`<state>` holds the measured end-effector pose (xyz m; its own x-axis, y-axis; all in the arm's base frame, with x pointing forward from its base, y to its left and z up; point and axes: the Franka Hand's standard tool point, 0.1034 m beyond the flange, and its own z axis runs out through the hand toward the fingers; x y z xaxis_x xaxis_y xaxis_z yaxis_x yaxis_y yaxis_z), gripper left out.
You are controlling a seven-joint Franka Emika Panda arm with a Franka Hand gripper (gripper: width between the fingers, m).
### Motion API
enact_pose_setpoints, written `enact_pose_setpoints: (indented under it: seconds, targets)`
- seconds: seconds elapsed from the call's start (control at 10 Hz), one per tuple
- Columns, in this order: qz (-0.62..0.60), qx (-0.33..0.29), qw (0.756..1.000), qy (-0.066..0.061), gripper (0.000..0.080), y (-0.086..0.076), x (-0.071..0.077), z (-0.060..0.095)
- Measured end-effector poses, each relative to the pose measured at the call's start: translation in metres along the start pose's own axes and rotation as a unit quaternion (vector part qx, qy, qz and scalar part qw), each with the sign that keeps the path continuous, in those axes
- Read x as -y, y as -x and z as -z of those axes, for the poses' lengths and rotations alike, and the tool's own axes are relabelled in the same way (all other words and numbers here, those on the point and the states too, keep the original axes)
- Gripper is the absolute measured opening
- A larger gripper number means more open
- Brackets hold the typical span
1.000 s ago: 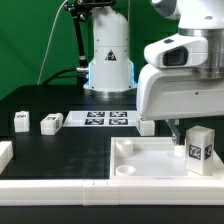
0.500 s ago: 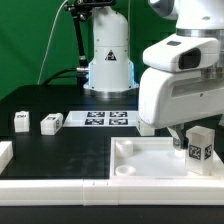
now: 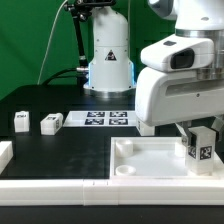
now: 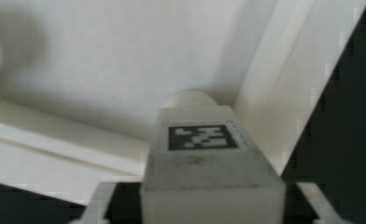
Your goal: Assemble one leg
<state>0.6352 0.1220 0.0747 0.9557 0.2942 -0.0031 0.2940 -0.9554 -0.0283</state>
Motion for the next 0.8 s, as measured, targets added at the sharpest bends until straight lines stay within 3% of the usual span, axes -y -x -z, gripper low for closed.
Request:
enact_pose_setpoints:
  seconds: [0.2,0.3,0.5,0.8]
  targets:
    - [-0.122,0.0,0.993,-0.006,0.029,0.0003,-0.0009,-0.0007]
    - [-0.179,-0.002,0.984,-0.016,0.029,0.0002,-0.002,-0.001]
    - [-0.322,-0.008,0.946,-0.031,0.029,0.0002,-0.0038,-0.0016]
    - [-0.477,-0.004,0.878,-0.03,0.029,0.0001,-0.0031,-0.002]
